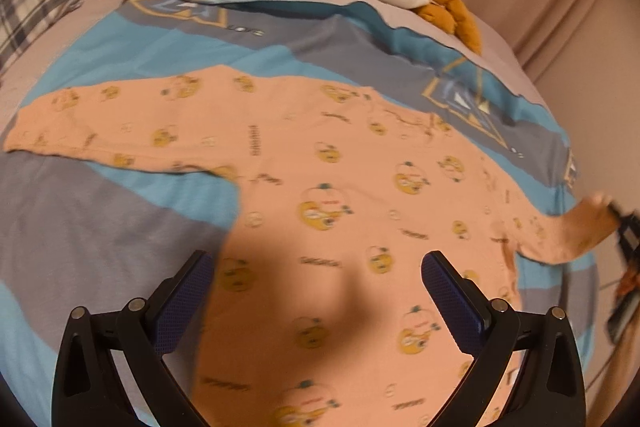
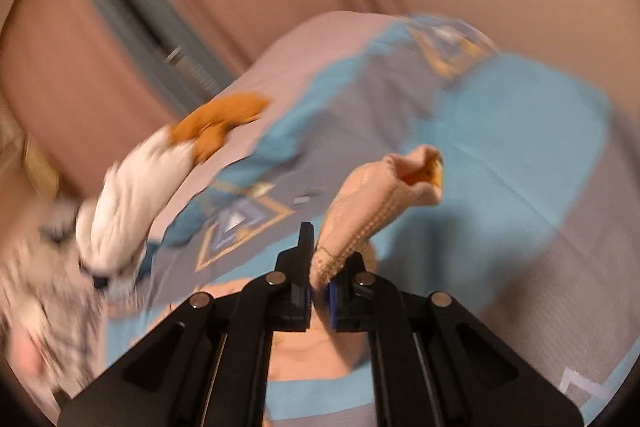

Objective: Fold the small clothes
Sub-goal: 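Grasp the sleeve cuff with the right gripper and lift it, then fold the held sleeve across the garment body with the right gripper, release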

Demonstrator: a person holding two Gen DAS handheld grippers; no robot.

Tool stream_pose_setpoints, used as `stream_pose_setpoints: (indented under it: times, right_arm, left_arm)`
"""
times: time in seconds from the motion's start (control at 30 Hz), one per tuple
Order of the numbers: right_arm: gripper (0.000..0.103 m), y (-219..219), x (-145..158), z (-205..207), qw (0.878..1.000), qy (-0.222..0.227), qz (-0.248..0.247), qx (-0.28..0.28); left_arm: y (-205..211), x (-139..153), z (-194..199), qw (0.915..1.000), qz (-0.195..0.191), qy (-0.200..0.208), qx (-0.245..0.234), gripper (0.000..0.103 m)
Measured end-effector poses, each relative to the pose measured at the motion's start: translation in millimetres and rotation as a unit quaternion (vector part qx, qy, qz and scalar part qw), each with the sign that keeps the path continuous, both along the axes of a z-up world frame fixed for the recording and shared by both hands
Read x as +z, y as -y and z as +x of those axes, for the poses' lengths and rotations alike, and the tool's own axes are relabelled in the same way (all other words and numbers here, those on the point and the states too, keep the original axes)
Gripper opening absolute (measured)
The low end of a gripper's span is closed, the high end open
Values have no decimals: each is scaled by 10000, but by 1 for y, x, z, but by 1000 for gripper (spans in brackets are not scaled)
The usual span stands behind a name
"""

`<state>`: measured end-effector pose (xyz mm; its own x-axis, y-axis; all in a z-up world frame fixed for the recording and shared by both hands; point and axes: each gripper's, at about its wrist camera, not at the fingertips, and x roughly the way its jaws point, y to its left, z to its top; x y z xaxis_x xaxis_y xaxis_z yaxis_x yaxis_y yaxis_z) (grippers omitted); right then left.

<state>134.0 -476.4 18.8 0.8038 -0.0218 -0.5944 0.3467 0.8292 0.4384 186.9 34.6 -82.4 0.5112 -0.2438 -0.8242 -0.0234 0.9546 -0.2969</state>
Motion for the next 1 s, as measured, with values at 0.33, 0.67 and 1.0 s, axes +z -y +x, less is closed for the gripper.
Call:
stream_pose_setpoints:
  times: [0.33,0.67,1.0]
  right_arm:
    - [6,-224,47,86,9644,-338,-2007,1691]
    - [7,-424,-75,129,8732,-1141,-3554,3133]
    - [70,-494,-118,95,7935,-1024,-4352,4128]
  left_arm:
    - [-74,-4,-20,9986,-1,31,521,103]
    - [-135,-26,-26,9945,-91,-162,1028,103]
    - [-181,-32,-26,9844,-779,-151,1568,103]
